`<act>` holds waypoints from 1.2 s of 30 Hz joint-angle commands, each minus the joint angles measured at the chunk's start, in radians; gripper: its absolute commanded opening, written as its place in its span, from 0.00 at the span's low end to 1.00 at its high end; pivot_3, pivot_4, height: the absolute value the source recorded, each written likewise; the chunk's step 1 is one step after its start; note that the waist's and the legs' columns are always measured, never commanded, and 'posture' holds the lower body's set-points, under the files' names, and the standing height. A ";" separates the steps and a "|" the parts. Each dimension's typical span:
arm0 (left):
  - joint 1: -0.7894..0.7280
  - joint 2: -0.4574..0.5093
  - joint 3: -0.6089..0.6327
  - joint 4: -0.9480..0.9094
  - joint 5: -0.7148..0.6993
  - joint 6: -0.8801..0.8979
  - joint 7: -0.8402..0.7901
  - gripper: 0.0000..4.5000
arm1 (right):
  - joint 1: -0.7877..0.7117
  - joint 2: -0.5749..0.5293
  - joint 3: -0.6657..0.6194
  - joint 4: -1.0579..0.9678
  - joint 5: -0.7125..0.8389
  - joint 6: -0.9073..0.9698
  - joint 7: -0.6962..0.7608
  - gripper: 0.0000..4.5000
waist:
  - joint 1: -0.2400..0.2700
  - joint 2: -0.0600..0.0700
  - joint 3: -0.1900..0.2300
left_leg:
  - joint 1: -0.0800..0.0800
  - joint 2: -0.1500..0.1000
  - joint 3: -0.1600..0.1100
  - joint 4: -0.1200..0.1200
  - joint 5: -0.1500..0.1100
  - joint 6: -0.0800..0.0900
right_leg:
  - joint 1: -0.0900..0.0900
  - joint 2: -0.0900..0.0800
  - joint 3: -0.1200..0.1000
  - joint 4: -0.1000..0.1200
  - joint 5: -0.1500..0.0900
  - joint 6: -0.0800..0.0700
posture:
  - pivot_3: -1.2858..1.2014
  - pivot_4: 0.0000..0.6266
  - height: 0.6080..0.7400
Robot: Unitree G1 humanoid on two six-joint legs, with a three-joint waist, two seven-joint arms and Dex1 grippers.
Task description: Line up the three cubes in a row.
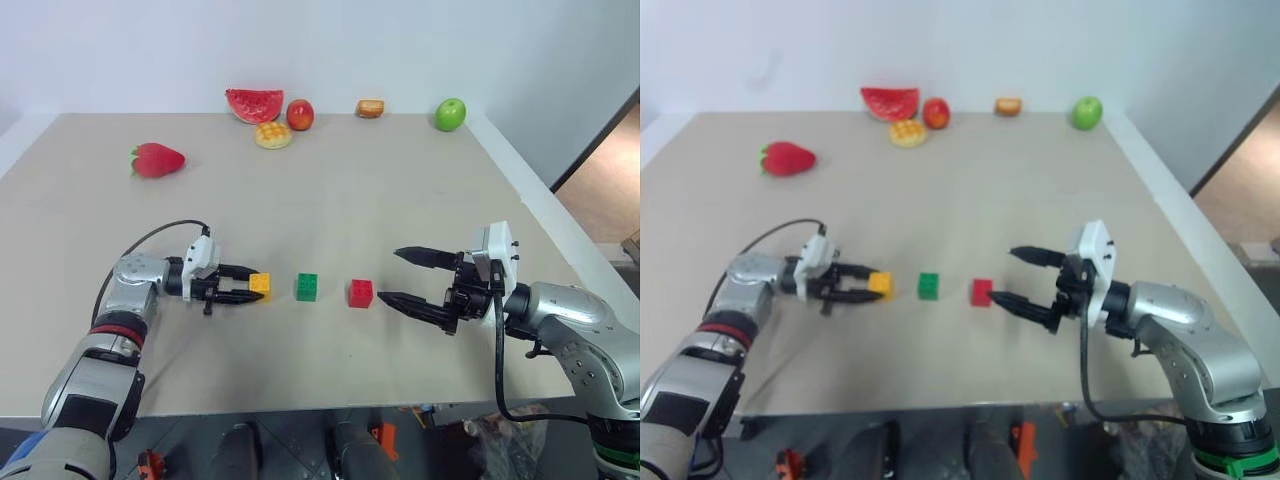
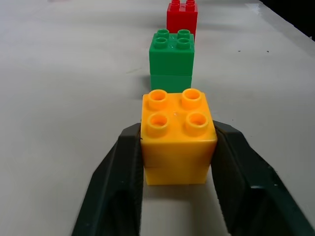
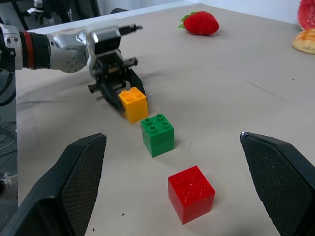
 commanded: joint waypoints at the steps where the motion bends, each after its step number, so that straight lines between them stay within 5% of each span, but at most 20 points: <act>1: -0.037 -0.010 0.055 0.036 0.020 -0.050 -0.009 0.80 | -0.012 -0.001 -0.016 -0.009 0.006 -0.017 0.004 1.00 | 0.000 0.000 0.000 | 0.000 0.000 0.000 0.000 0.000 0.000 | 0.000 0.000 0.000 0.000 0.000 0.000 | 0.52 0.24 1.00; 7: -0.025 0.016 0.115 0.051 0.044 -0.081 -0.009 0.80 | -0.018 0.000 -0.014 -0.009 0.009 -0.016 0.009 1.00 | -0.001 0.000 0.000 | 0.000 0.000 0.000 0.000 0.000 0.000 | 0.000 0.000 0.000 0.000 0.000 0.000 | 0.52 0.24 1.00; 21: 0.214 0.312 0.201 -0.051 -0.009 -0.052 0.001 0.80 | -0.108 0.019 0.017 0.058 -0.008 -0.046 0.051 1.00 | -0.009 0.000 0.000 | 0.003 0.004 0.003 -0.002 0.000 0.000 | -0.001 0.001 -0.001 0.001 0.001 -0.005 | 0.52 0.24 1.00; 25: 0.246 0.275 0.386 -0.141 -0.097 0.176 0.373 0.80 | -0.173 0.095 0.065 0.206 -0.174 -0.148 -0.084 1.00 | -0.006 0.000 0.000 | 0.003 0.005 0.002 -0.002 0.000 0.000 | -0.002 0.001 -0.003 0.002 0.001 -0.006 | 0.52 0.24 1.00; 30: 0.373 0.117 0.536 -0.566 -0.183 0.508 0.902 0.80 | -0.231 0.220 0.049 0.459 -0.356 -0.252 -0.335 1.00 | 0.005 0.000 0.000 | 0.002 0.003 0.003 0.000 0.000 0.000 | 0.000 -0.003 -0.004 0.002 0.003 -0.003 | 0.52 0.24 1.00; 36: 0.509 -0.058 0.583 -1.006 -0.261 0.738 1.228 0.80 | -0.253 0.350 -0.035 0.579 -0.395 -0.302 -0.557 1.00 | 0.005 0.000 0.000 | -0.001 0.001 0.002 0.000 0.000 0.000 | -0.001 -0.003 -0.001 0.001 0.005 0.003 | 0.52 0.24 1.00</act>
